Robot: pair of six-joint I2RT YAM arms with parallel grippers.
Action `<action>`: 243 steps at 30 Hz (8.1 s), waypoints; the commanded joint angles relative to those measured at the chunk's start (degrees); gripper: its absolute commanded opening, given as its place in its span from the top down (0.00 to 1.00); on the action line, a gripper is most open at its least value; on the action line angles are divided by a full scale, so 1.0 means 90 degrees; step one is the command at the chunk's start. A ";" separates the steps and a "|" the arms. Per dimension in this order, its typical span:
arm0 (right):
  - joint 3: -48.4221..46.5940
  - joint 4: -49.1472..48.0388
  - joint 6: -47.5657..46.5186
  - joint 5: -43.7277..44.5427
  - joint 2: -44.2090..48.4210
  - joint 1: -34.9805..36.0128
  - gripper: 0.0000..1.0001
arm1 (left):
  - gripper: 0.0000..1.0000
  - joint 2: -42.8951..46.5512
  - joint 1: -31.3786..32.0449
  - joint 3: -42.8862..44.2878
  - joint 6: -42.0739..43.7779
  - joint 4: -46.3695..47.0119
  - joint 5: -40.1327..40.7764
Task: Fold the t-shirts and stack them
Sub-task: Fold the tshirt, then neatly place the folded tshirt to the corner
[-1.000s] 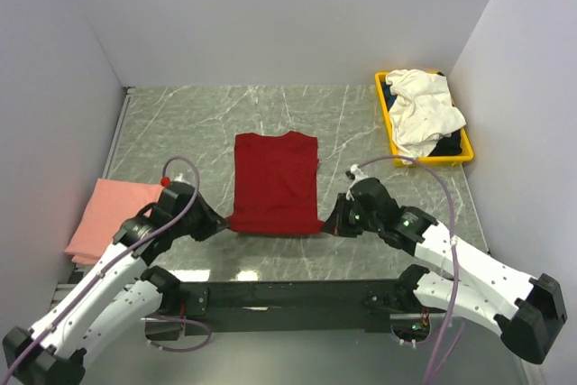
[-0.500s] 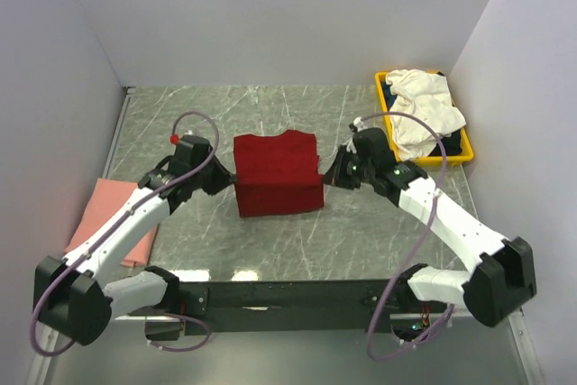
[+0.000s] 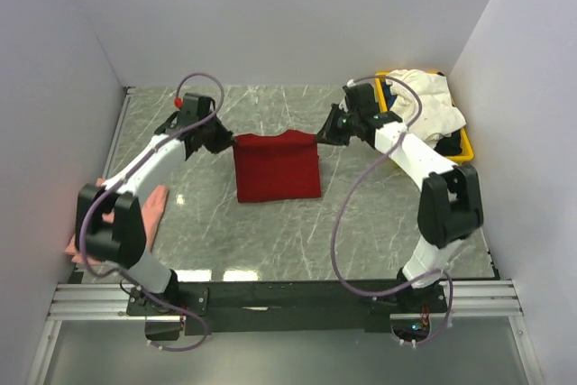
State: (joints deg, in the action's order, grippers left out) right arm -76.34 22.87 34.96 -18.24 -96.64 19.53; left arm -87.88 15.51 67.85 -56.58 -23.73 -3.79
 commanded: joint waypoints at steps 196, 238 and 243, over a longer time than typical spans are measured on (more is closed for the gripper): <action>-0.0063 -0.0032 -0.0642 0.0259 -0.0307 0.0974 0.50 | 0.99 0.1785 -0.4526 0.0751 -0.2387 -0.2345 0.2238; 0.0542 0.0086 -0.0701 0.0542 0.0415 0.1247 0.50 | 0.99 0.3083 -0.5131 -0.0039 -0.1175 -0.2978 0.2266; 0.0893 -0.0002 -0.0711 0.0581 0.0620 0.1443 0.50 | 0.85 0.3746 -0.5258 -0.1013 -0.1028 -0.3281 0.2802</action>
State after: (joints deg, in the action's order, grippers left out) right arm -69.73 24.49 28.84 -14.00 -94.94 31.14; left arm -58.85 -31.05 63.26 -67.99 -51.66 17.32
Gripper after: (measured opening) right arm 0.502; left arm 0.062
